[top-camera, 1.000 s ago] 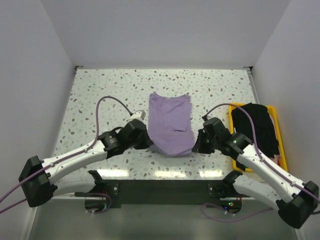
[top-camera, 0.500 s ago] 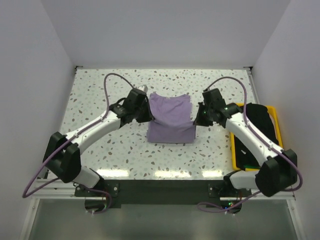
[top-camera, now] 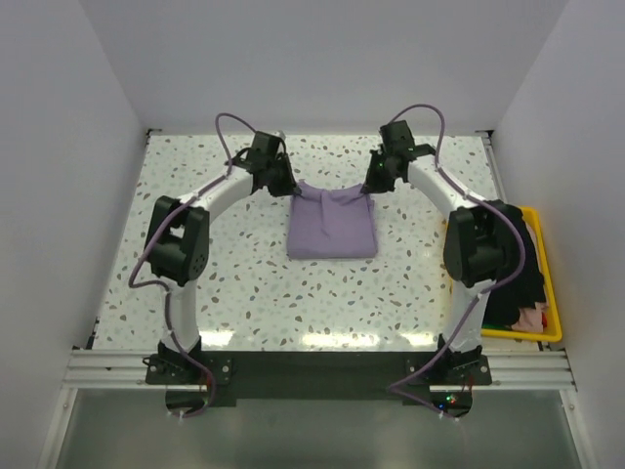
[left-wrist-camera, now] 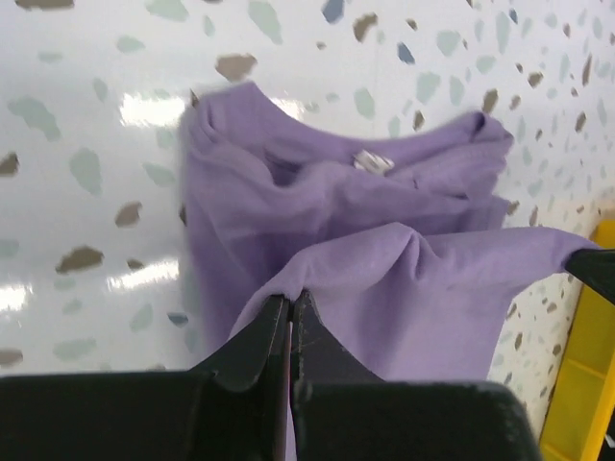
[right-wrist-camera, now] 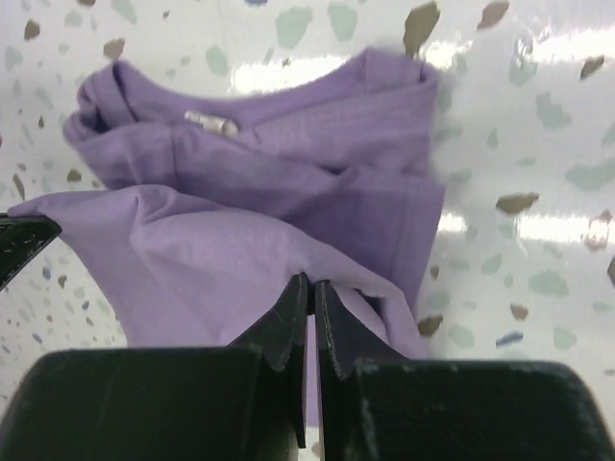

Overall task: Fold and stack the t-shirts
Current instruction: Fold the tshirt

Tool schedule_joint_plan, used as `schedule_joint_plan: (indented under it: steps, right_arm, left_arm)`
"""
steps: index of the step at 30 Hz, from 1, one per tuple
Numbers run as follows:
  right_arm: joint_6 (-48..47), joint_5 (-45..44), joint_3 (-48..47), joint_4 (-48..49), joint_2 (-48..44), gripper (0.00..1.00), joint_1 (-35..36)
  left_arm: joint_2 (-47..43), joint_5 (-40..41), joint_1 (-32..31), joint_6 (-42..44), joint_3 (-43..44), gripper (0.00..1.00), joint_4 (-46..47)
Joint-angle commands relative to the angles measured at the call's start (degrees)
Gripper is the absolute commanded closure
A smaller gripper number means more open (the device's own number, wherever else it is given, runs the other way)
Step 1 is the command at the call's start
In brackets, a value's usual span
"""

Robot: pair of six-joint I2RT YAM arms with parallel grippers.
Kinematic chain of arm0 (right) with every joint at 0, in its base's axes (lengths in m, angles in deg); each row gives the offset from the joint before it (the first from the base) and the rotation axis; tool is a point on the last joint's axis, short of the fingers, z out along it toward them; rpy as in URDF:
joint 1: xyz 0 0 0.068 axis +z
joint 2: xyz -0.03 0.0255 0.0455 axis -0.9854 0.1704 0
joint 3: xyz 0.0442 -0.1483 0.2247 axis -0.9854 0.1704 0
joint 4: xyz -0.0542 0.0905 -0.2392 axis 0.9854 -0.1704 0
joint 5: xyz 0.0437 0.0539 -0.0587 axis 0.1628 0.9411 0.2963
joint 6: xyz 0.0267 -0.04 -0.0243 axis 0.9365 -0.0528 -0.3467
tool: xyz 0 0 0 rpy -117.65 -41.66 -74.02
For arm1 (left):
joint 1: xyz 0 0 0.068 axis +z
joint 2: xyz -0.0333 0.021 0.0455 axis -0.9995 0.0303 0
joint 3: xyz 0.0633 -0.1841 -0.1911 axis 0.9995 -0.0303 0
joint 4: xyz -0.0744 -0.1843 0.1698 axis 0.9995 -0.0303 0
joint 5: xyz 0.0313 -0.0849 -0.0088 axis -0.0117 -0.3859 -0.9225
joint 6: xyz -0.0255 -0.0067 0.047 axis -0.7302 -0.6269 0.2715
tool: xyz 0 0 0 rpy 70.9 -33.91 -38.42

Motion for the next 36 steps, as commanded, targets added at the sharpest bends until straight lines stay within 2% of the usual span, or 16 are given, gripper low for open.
schedule_joint_plan:
  steps: [1, 4, 7, 8, 9, 10, 11, 13, 14, 18, 21, 22, 25, 29, 32, 36]
  right_arm:
    - [-1.4, 2.46, -7.5, 0.86, 6.43, 1.0, -1.68]
    - [-1.22, 4.74, -12.08, 1.29, 12.16, 1.0, -3.35]
    - [-0.26, 6.85, -14.72, 4.28, 14.46, 0.97, -4.49]
    - [-0.34, 6.77, -15.94, 3.24, 15.86, 0.86, -4.67]
    - [-0.69, 5.99, -17.96, 2.36, 16.14, 0.82, -4.85]
    - [-0.87, 4.24, -18.07, 2.09, 15.62, 0.77, -4.93]
    - [-0.96, 3.53, -17.81, 2.17, 15.09, 0.68, -5.11]
    - [-0.7, 2.56, -16.23, 2.17, 13.51, 0.63, -5.9]
    - [-0.69, 0.9, -15.52, 2.43, 11.76, 0.58, -6.08]
    - [-1.04, -2.19, -8.16, 5.68, 5.88, 0.51, -5.21]
    - [-2.45, -5.79, -4.45, 6.57, 2.79, 0.52, -1.96]
    - [-2.71, -6.23, -3.66, 7.35, 2.26, 0.52, -1.08]
    - [-2.89, -6.5, -1.63, 9.29, 2.77, 0.55, 1.83]
    - [-4.64, -4.4, -7.5, 7.27, 9.27, 0.69, 3.76]
    - [-5.78, -4.74, -11.72, 5.34, 14.28, 0.74, 3.33]
    - [-5.53, -3.87, -16.57, 3.49, 20.17, 0.75, 0.87]
  left_arm:
    - [6.52, -4.32, 3.21, 1.9, 7.63, 1.0, 3.43]
    - [9.44, -6.69, 5.23, 0.85, 9.49, 1.0, 5.09]
    - [12.16, -9.24, 6.72, 0.23, 11.76, 0.91, 8.88]
    - [12.7, -10.99, 6.9, 0.92, 12.73, 0.76, 8.8]
    - [13.05, -11.01, 7.16, 1.28, 13.79, 0.68, 8.19]
    - [12.62, -10.83, 7.25, 1.72, 13.89, 0.55, 8.79]
    - [12.01, -11.18, 7.43, 2.59, 13.28, 0.51, 9.75]
    - [10.17, -10.31, 7.87, 3.13, 12.4, 0.45, 10.11]
    - [9.63, -10.22, 8.13, 3.21, 11.96, 0.44, 10.37]
    - [6.03, -7.85, 7.96, 3.39, 7.84, 0.53, 10.55]
    - [4.88, -4.95, 6.82, 3.57, 6.33, 0.68, 9.85]
    - [4.27, -4.33, 6.38, 3.48, 5.28, 0.8, 9.76]
    - [4.61, -3.63, 4.18, 3.65, 4.74, 0.92, 9.68]
    - [7.86, -3.71, 2.33, 3.83, 6.32, 1.0, 9.32]
    - [10.85, -3.89, 2.59, 3.83, 8.17, 1.0, 9.94]
    - [16.29, -4.42, 3.47, 4.18, 12.99, 1.0, 9.94]
